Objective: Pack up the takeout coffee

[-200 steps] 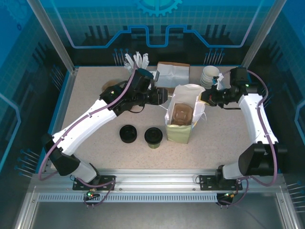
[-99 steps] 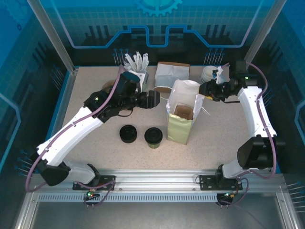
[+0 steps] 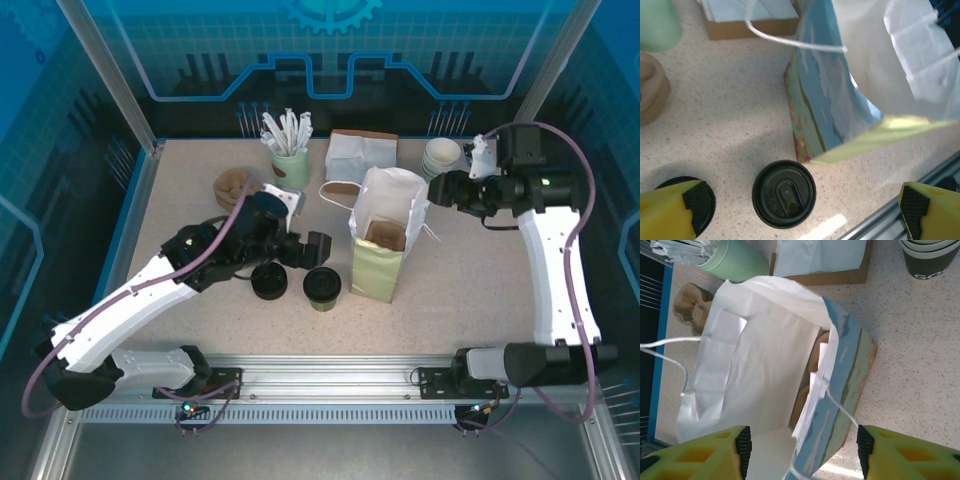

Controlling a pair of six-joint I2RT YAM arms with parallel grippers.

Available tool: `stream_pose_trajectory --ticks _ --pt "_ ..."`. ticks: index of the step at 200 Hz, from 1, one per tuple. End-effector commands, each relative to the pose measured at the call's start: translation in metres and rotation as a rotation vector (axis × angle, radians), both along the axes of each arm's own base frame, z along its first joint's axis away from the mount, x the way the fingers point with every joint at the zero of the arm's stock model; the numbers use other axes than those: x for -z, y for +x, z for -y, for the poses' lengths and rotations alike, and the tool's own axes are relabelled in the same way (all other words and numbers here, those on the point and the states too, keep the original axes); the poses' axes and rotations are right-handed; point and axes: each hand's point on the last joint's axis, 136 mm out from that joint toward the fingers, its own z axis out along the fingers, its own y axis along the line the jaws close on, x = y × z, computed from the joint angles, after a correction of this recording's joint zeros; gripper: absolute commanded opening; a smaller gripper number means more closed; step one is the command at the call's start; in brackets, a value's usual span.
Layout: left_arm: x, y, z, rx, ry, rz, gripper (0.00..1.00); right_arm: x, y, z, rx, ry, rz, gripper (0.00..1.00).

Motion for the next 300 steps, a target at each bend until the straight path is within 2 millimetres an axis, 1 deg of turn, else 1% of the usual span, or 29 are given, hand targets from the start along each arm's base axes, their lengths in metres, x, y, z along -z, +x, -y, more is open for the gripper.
stream_pose_trajectory --ticks 1,11,23,44,77,98,111,152,178,195,223,257,300 --pt "0.022 -0.011 -0.004 -0.010 0.054 -0.011 0.99 0.004 -0.028 0.002 0.027 -0.010 -0.034 0.60" --pt "0.031 -0.016 0.001 0.001 0.064 -0.024 0.99 0.003 -0.036 0.002 0.029 -0.006 -0.027 0.60" --pt "0.045 -0.020 0.000 -0.016 0.089 -0.040 0.99 0.003 -0.046 0.002 0.029 -0.008 -0.010 0.59" --pt "0.065 -0.028 0.001 -0.023 0.089 -0.084 0.99 0.003 -0.055 0.003 0.020 -0.015 0.015 0.59" --pt "0.087 -0.033 0.005 -0.041 0.091 -0.115 0.99 0.001 -0.059 0.001 -0.009 -0.008 0.033 0.59" --pt "0.098 -0.030 0.005 -0.072 0.109 -0.129 0.99 0.004 -0.059 -0.001 -0.018 0.001 0.049 0.59" --pt "0.104 -0.029 0.008 -0.076 0.127 -0.144 0.99 0.005 -0.059 -0.001 -0.019 0.008 0.059 0.59" --pt "0.119 -0.022 0.016 -0.095 0.234 -0.156 0.99 0.008 -0.049 -0.007 -0.045 0.046 0.092 0.59" --pt "0.125 -0.021 0.029 -0.091 0.224 -0.191 0.99 0.004 -0.043 -0.006 -0.052 0.039 0.117 0.59" --pt "0.128 -0.019 0.031 -0.110 0.220 -0.194 0.99 0.001 -0.041 -0.007 -0.057 0.043 0.125 0.58" --pt "0.136 -0.015 0.035 -0.123 0.229 -0.204 0.99 0.001 -0.038 -0.009 -0.063 0.055 0.141 0.58" --pt "0.137 -0.013 0.036 -0.143 0.244 -0.213 0.99 0.005 -0.038 -0.009 -0.066 0.061 0.124 0.58" --pt "0.142 -0.009 0.032 -0.181 0.281 -0.213 0.97 0.006 -0.037 -0.010 -0.069 0.063 0.121 0.58"
